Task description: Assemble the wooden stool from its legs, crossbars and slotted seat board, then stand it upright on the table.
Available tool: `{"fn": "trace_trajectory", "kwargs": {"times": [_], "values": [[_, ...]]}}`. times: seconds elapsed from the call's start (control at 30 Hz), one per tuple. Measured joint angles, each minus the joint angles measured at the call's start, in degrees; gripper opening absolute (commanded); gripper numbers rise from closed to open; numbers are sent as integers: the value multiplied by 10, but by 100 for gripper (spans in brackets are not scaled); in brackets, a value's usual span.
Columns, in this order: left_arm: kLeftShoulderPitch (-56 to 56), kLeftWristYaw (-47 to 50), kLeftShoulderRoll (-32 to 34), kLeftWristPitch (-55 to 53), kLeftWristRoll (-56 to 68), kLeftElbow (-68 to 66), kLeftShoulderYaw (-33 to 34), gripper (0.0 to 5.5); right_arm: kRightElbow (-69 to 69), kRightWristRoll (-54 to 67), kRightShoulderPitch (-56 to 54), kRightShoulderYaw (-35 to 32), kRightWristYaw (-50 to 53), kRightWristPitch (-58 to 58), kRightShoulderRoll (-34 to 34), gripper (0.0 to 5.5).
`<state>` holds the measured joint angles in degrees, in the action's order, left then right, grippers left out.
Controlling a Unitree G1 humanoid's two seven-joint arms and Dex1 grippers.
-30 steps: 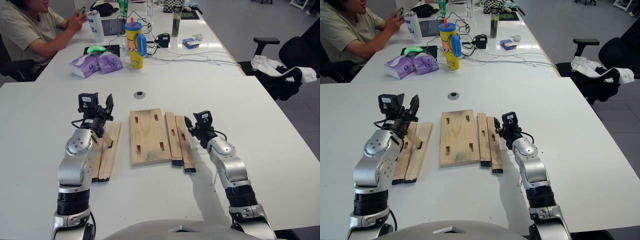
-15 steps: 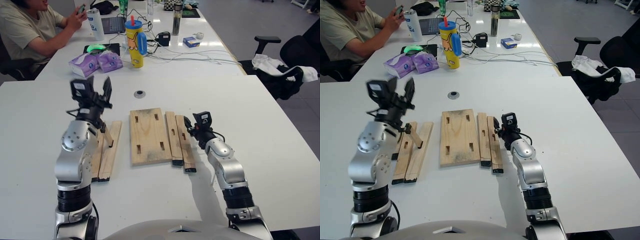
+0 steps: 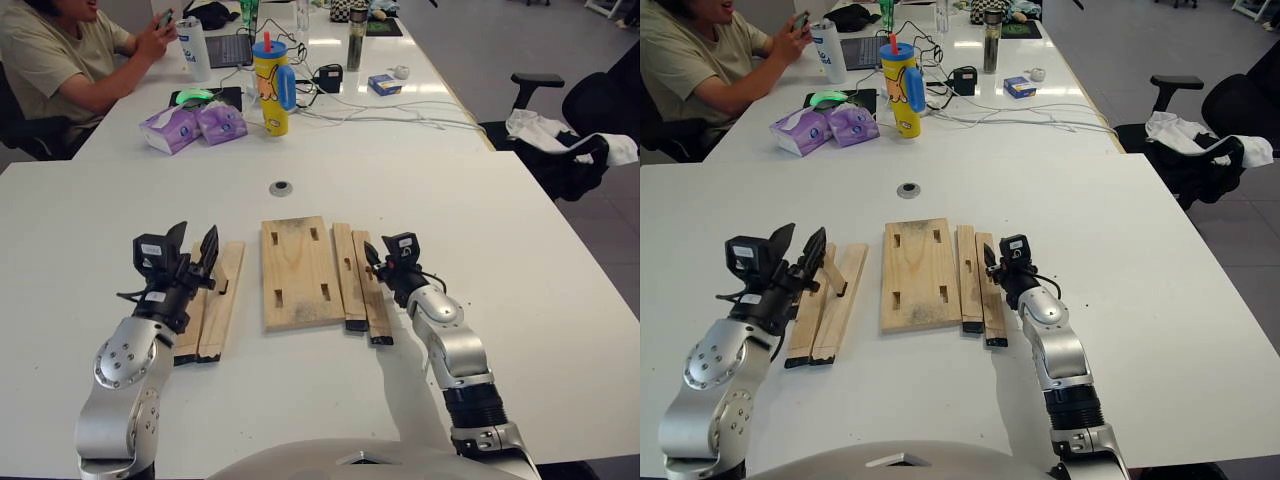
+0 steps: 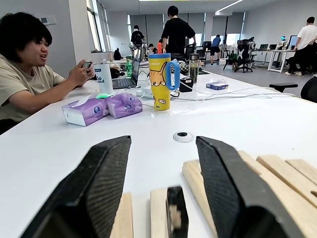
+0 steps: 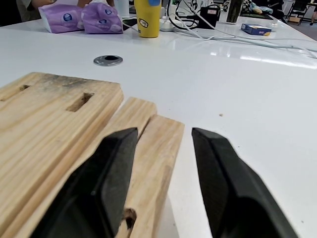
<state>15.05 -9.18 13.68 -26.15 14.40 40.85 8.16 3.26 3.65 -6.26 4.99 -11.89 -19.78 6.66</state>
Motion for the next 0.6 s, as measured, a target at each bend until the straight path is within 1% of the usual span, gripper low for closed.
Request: {"fn": "trace_trajectory", "kwargs": {"times": [0.23, 0.3, 0.43, 0.6], "values": [[37, 3, -11, 22, -23, -33, -22, 243, 7, 0, -1, 4, -13, -12, 6, 204], [42, 7, -17, 29, -33, -41, -29, 218, 7, 0, -1, 7, -18, -16, 6, 204], [54, 13, -26, 44, -45, -42, -40, 146, 7, -4, -8, 12, -23, -23, 13, 204], [53, 17, -31, 62, -62, -59, -48, 74, 5, -5, -23, 12, -25, -28, 15, 204]]}}
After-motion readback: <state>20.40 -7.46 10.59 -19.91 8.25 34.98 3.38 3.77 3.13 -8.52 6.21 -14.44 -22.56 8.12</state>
